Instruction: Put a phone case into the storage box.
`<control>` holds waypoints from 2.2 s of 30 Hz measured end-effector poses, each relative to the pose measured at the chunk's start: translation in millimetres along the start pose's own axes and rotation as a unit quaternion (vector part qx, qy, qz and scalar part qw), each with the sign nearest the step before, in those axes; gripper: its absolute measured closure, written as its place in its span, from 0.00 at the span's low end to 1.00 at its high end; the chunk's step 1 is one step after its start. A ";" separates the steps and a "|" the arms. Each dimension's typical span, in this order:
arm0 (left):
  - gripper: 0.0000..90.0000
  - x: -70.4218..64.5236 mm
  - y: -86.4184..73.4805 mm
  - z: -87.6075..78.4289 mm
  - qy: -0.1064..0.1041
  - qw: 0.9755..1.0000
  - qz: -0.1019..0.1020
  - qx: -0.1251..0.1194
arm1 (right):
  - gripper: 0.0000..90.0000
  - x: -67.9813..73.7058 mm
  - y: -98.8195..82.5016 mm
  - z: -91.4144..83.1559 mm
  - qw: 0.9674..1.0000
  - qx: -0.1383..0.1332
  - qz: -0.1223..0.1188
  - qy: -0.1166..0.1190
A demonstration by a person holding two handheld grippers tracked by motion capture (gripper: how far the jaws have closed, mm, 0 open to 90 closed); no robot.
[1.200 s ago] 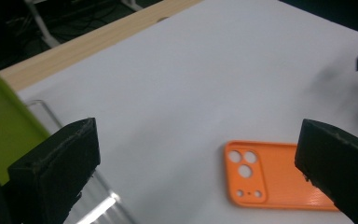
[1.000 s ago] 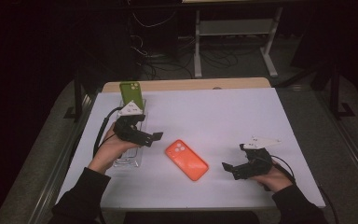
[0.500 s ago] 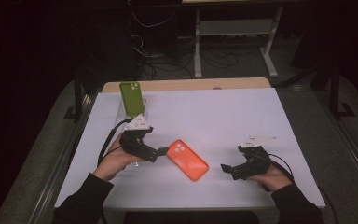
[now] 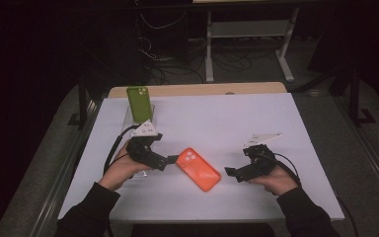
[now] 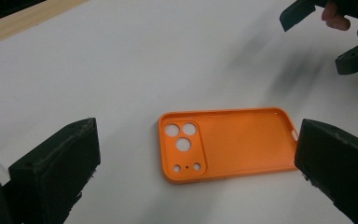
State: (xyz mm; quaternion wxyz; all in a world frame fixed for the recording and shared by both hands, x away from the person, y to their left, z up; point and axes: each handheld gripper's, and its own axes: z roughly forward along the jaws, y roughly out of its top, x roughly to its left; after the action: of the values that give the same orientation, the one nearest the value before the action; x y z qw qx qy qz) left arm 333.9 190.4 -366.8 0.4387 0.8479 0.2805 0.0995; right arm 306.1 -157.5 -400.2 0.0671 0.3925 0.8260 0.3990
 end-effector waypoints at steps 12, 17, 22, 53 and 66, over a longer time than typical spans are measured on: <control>0.00 -1.1 -0.3 1.1 0.001 1.000 0.002 0.005 | 0.00 13.1 20.9 16.5 1.000 0.014 -0.005 0.002; 0.00 -0.6 -0.2 1.3 0.001 1.000 0.003 0.006 | 0.00 19.6 26.6 24.6 1.000 0.027 -0.012 0.007; 0.00 -1.5 -0.6 2.5 0.001 1.000 0.001 0.005 | 0.00 28.5 31.4 35.4 0.999 0.040 -0.018 0.011; 0.00 -2.5 -0.8 3.4 -0.001 1.000 -0.004 0.004 | 0.00 66.1 26.3 106.4 0.988 0.145 -0.036 -0.034; 0.00 -2.1 -0.4 4.1 -0.002 1.000 0.000 0.006 | 0.13 74.0 21.3 105.6 0.987 0.132 -0.068 -0.067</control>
State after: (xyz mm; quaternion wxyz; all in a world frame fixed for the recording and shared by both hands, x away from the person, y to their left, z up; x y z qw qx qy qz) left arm 333.7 186.5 -369.5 0.4339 0.8508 0.2804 0.0959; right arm 313.1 -33.5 -441.1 0.0973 0.3665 0.8899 0.2534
